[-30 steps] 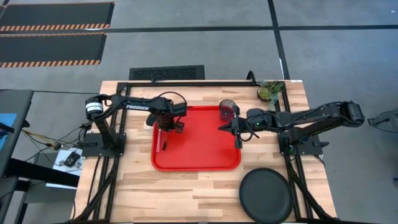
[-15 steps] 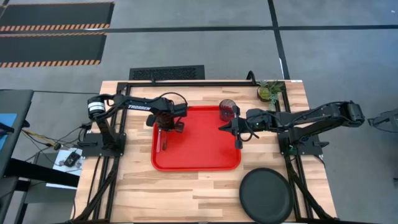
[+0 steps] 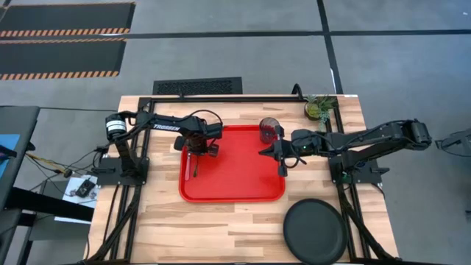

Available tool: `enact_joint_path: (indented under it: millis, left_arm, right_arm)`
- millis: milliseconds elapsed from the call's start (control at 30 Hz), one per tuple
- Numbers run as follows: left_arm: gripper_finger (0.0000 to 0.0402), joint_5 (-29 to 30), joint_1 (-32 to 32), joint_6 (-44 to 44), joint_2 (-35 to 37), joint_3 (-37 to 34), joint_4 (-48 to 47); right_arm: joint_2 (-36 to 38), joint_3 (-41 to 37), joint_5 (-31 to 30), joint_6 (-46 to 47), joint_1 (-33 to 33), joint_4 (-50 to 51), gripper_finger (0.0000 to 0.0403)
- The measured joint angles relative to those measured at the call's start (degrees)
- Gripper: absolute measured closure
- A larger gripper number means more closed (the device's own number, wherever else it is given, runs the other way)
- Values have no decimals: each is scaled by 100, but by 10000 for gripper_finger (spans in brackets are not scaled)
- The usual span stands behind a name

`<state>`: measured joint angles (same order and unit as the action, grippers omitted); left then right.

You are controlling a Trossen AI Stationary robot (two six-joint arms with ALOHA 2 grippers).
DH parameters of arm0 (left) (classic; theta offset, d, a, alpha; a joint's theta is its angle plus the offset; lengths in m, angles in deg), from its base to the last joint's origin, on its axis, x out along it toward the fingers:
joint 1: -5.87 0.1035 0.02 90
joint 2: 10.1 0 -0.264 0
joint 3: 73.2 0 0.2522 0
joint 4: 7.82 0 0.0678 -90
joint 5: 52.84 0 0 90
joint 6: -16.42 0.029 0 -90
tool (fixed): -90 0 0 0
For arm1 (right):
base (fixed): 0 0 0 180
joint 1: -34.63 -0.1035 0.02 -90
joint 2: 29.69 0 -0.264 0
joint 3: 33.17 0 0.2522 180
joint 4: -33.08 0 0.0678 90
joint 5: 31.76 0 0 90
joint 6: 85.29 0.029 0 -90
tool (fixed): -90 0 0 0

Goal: Pick and place plate/cup/fork/spoon on tray
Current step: Put the black spoon on the red serving tray

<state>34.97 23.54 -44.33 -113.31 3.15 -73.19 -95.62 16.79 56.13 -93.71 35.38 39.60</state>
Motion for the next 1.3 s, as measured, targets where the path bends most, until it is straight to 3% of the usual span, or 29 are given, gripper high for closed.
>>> enact_joint_path:
  millis: [433, 633, 767, 933, 1300]
  left_arm:
    - [338, 202, -42, 766, 421, 277, -50]
    - [357, 453, -37, 2726, 553, 363, 582]
    - [395, 162, -38, 3783, 553, 122, 1491]
    - [396, -29, -59, 4804, 553, -223, 1575]
    - [401, 733, -66, 5307, 553, -922, 1989]
  right_arm:
    - [0, 0, -103, -2, 0, 69, 391]
    - [0, 0, -103, 85, 0, 157, 391]
    - [0, 0, -103, 92, 0, 162, 391]
    - [43, 1, -148, 98, 0, 167, 391]
    - [232, 4, -597, 348, 0, 103, 391]
